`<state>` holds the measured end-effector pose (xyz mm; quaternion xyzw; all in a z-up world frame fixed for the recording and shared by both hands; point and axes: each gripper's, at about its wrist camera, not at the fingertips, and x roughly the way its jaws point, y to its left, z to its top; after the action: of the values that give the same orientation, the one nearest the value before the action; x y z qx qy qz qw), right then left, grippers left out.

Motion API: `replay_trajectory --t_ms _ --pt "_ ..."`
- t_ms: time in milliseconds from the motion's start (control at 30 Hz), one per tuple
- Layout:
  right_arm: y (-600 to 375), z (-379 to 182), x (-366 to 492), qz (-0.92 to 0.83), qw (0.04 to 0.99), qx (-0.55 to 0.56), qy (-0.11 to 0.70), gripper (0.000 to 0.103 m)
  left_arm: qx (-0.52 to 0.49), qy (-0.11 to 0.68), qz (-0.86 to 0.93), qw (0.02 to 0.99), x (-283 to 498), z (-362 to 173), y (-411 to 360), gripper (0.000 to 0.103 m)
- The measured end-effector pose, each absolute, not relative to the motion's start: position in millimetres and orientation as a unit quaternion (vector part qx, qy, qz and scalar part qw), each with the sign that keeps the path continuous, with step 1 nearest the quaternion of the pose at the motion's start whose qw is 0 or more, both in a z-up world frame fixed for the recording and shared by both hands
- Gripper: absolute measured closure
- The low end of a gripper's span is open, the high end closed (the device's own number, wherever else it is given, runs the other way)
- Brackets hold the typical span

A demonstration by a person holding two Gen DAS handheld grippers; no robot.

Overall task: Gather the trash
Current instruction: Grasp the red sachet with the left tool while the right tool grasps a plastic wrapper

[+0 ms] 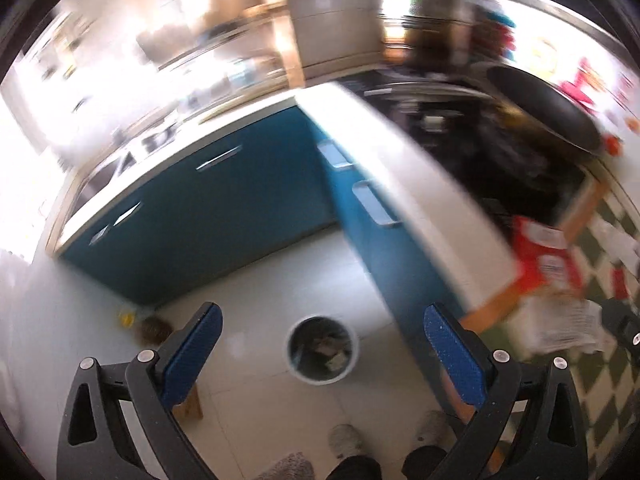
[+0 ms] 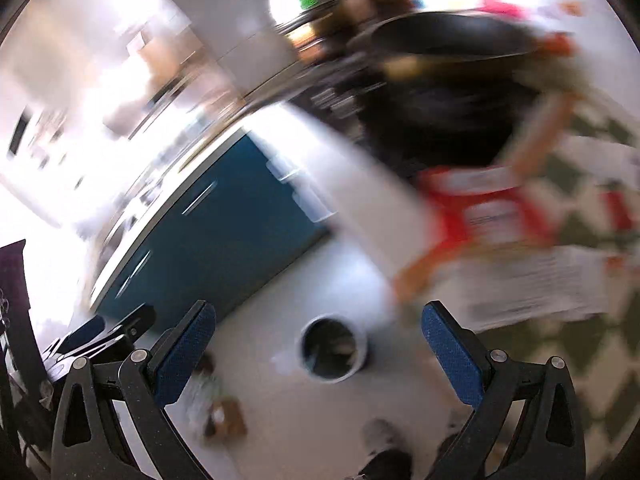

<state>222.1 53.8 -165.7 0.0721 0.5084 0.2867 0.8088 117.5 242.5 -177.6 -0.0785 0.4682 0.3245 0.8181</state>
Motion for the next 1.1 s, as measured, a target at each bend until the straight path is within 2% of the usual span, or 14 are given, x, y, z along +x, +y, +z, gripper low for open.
replay_trajectory --t_ms 100,200,267,433,467,567,633,667,700,900,1100 --pt "-42.5 -178.6 268.1 0.160 0.824 0.112 0.531 0.000 -0.037 0.490 0.278 0.826 185.2 -183.3 179.7 0.000" --pt "-132.5 -218.6 312.9 0.031 0.811 0.145 0.565 0.000 -0.004 0.511 0.250 0.823 234.7 -196.4 130.7 0.000" --pt "-173.2 -252.7 339.8 -0.026 0.794 0.166 0.584 0.005 0.020 0.531 0.235 0.814 263.9 -213.3 98.4 0.000" --pt "-191.7 -321.6 392.2 -0.075 0.765 0.162 0.618 0.007 0.040 0.583 0.225 0.779 306.3 -250.4 61.8 0.000" --pt "-187.1 -326.8 397.9 -0.079 0.768 0.150 0.618 0.003 0.038 0.593 0.224 0.773 309.6 -256.7 58.1 0.000" --pt "-168.7 -322.3 405.0 -0.082 0.797 0.088 0.592 0.031 0.037 0.609 0.219 0.761 313.5 -265.2 48.9 0.000" --pt "-169.0 -318.2 401.4 -0.085 0.816 0.071 0.567 0.063 0.037 0.616 0.211 0.758 316.4 -269.3 42.9 0.000" --pt "-173.7 -316.1 399.7 -0.076 0.823 0.066 0.559 0.093 0.035 0.621 0.202 0.756 318.5 -271.8 38.2 0.000" --pt "-181.0 -316.9 398.6 -0.065 0.826 0.069 0.555 0.099 0.035 0.624 0.194 0.756 322.1 -274.9 32.8 0.000" --pt "-255.0 -312.3 379.1 -0.056 0.829 0.105 0.546 0.101 0.040 0.645 0.135 0.751 343.3 -289.7 -8.6 0.000" --pt "-326.8 -316.0 372.3 -0.097 0.814 0.167 0.547 0.101 -0.013 0.660 0.069 0.748 393.2 -299.7 -50.9 0.000"
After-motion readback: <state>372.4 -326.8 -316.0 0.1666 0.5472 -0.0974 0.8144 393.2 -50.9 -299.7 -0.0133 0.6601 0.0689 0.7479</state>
